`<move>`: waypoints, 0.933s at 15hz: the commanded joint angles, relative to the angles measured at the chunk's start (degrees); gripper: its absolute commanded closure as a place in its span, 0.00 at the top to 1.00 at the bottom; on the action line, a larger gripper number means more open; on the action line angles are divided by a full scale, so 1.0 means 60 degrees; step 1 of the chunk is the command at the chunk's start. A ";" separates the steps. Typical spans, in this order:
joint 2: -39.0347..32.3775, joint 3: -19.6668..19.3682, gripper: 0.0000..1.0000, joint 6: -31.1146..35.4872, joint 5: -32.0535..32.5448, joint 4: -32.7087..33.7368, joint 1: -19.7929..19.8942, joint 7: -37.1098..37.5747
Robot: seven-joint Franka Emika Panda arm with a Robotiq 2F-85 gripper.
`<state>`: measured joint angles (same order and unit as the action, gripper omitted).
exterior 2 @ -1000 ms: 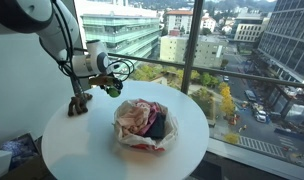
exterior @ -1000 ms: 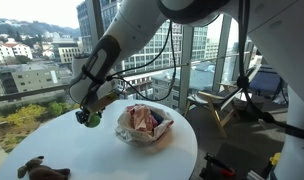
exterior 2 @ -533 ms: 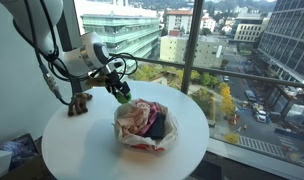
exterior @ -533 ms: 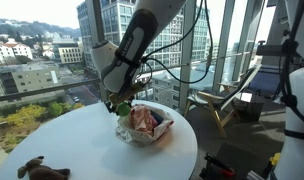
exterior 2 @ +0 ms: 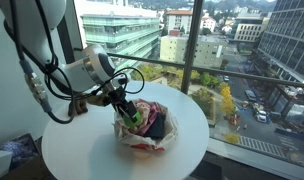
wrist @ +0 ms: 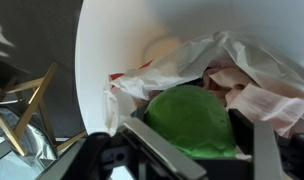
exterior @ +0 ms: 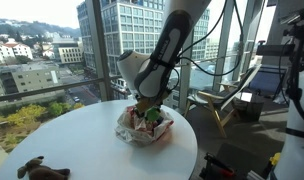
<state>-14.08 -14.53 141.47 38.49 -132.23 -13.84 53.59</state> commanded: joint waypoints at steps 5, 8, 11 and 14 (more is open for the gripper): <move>-0.2340 0.0347 0.57 0.0647 0.1058 0.2010 0.0764 0.0876; -0.3522 0.0212 0.57 0.0782 0.1411 0.2946 0.0708 0.1130; -0.4678 0.0176 0.57 0.0988 0.1584 0.3652 0.0673 0.1258; -0.5250 0.0302 0.57 0.1154 0.1548 0.4044 0.0715 0.1426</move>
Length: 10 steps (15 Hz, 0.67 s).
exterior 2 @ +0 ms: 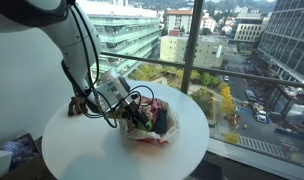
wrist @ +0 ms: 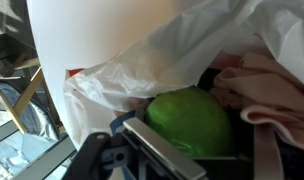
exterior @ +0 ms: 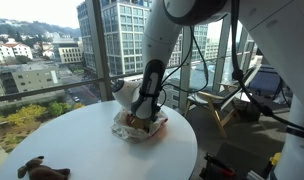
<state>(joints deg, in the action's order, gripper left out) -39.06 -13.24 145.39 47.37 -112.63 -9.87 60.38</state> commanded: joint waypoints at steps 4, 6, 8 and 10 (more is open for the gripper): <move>-0.0876 0.0096 1.00 0.0670 0.0158 0.0731 -0.0143 0.0348; -0.0674 0.0138 1.00 0.0728 0.0125 0.0636 -0.0269 0.0236; -0.0390 0.0265 1.00 0.0734 0.0046 0.0483 -0.0367 0.0053; -0.0155 0.0762 1.00 0.0570 -0.0441 0.0269 -0.0232 -0.0485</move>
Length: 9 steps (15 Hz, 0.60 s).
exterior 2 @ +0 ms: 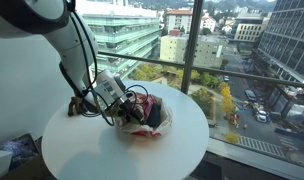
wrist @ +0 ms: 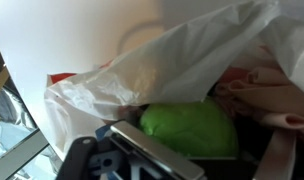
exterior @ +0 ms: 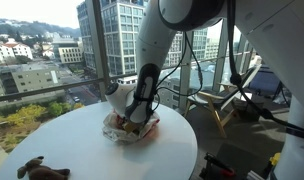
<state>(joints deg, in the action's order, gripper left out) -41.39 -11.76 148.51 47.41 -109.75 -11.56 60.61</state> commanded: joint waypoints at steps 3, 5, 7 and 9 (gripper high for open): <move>0.0407 0.1608 1.00 0.0129 -0.2075 -0.0547 0.0465 -0.1922; 0.0479 0.2128 1.00 -0.0257 -0.3455 -0.0663 0.0508 -0.3068; 0.0533 0.2420 1.00 -0.0933 -0.4778 -0.0667 0.0426 -0.4192; 0.0658 0.2104 1.00 -0.1476 -0.5246 -0.0576 -0.0070 -0.4375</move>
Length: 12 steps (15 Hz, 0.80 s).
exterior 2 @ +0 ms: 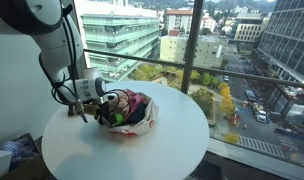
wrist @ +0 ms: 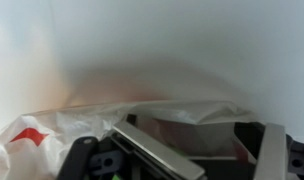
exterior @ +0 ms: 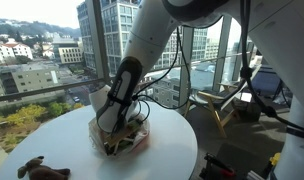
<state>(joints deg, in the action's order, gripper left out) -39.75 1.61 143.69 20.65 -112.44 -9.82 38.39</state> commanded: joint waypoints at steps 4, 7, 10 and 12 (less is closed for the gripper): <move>0.1056 -0.1504 1.00 -0.1713 0.0432 -0.0081 -0.1760 0.0379; 0.2053 -0.0862 1.00 -0.2210 -0.0011 -0.0438 -0.1454 -0.0690; 0.3057 -0.0176 1.00 -0.1853 -0.0301 -0.0782 -0.1316 -0.1804; 0.3262 0.0131 1.00 -0.1601 -0.0194 -0.0609 -0.1478 -0.2171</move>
<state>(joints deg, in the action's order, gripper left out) -24.88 -0.41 131.90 19.93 -114.16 -18.55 29.89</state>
